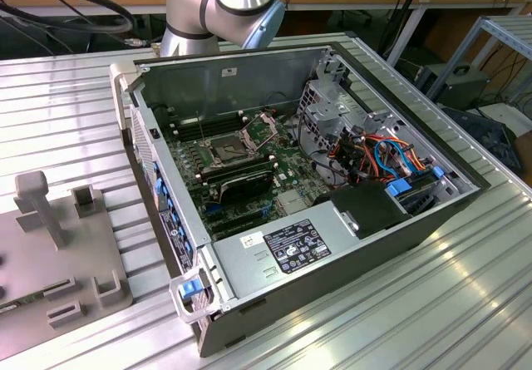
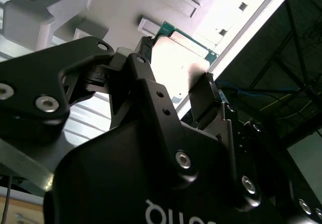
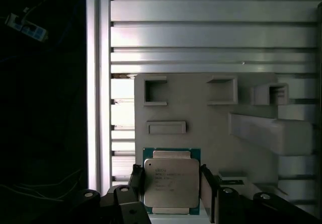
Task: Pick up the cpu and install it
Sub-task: 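Pick up the cpu and move it towards the insertion slot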
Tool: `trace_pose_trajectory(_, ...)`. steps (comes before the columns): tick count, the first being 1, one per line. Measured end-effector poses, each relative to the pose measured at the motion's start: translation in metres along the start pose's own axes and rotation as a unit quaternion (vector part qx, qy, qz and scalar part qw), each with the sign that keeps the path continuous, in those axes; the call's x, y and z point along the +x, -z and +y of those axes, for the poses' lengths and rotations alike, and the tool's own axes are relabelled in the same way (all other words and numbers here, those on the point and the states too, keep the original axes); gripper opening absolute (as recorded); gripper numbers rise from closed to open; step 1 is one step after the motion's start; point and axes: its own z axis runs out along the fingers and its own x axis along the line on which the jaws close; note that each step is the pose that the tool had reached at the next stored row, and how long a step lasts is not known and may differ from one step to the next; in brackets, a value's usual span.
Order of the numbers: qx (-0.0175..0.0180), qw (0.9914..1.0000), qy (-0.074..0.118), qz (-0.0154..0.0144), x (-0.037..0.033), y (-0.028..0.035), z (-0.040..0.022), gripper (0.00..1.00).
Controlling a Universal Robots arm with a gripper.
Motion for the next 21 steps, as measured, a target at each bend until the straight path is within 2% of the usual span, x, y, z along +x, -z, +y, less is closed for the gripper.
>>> trace_pose_trajectory(9, 0.0, 1.0, 0.0, 0.0, 0.0, 0.0044, 0.0001, 0.55)
trace_pose_trajectory(21, 0.0, 1.0, 0.0, 0.0001, -0.0016, 0.0048, 0.0001, 0.55)
